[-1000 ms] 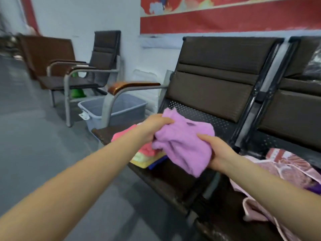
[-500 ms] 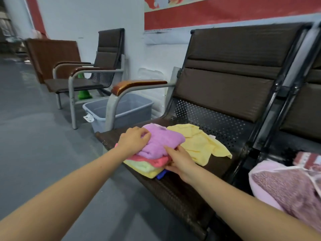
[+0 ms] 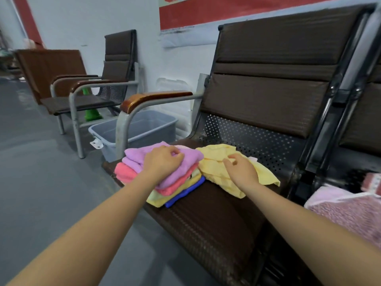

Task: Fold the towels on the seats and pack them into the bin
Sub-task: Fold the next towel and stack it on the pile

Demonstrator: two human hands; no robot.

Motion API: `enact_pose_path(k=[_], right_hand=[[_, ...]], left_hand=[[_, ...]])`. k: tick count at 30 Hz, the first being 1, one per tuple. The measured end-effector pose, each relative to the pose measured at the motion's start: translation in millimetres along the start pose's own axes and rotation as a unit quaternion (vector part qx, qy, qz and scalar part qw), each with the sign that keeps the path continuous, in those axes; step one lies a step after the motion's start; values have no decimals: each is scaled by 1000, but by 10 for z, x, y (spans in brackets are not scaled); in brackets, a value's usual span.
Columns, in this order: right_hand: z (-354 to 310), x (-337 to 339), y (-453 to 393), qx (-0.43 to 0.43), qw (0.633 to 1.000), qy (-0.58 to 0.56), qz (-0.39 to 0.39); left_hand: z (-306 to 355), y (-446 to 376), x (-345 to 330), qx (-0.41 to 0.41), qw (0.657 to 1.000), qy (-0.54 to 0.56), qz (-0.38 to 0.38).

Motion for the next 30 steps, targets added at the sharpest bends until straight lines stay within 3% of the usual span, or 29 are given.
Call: enact_pose_path(k=[4,7,9,12,14,16,18,20,23,25,27,30], right_hand=[[-236,-165,-288,99,979,170,-48],[-189,-478,-475,100,952,266,-117],[-84,-514,-544,96,957,256,-93],[14,-433,-553,111,983,135,-63],[4,-254,-455,117,990,-36,-67],[-1,42,-310,81,972,-216,-41],[5,415,-186,20,921,-389,-18],[-77,756,-131,26,823,-567,-31],[-312,1481,156,51,723,-687,-37],[-501,2037,462,94,698,-709,-34],[-620,2489,758,125,663,-738,-23],[-687,3097,1314,161,667,-727,-6]], left_hand=[[-9,-12,-5,1,998,-27,57],[-80,-61,-37,11,998,34,51],[-68,-66,-52,1,997,11,74],[-31,-108,-70,5,996,-32,85],[-33,-139,-61,19,995,-38,93],[-42,-130,-81,27,997,-24,74],[16,-80,-80,42,998,-22,38],[105,-40,-43,54,998,-6,-9],[540,108,144,41,990,129,-28],[986,281,290,26,967,252,-17],[1453,486,353,9,910,413,-36],[2211,887,358,-14,824,557,-104]])
Point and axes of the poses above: each hand's wrist, its own y-axis away from the middle knuckle, its own x-axis out of the back of the hand, z = x × y, the point moved 6 cm from there along -y, towards the middle knuckle, and after that the axes turned 14 degrees about -z, right-handed, at the moved point
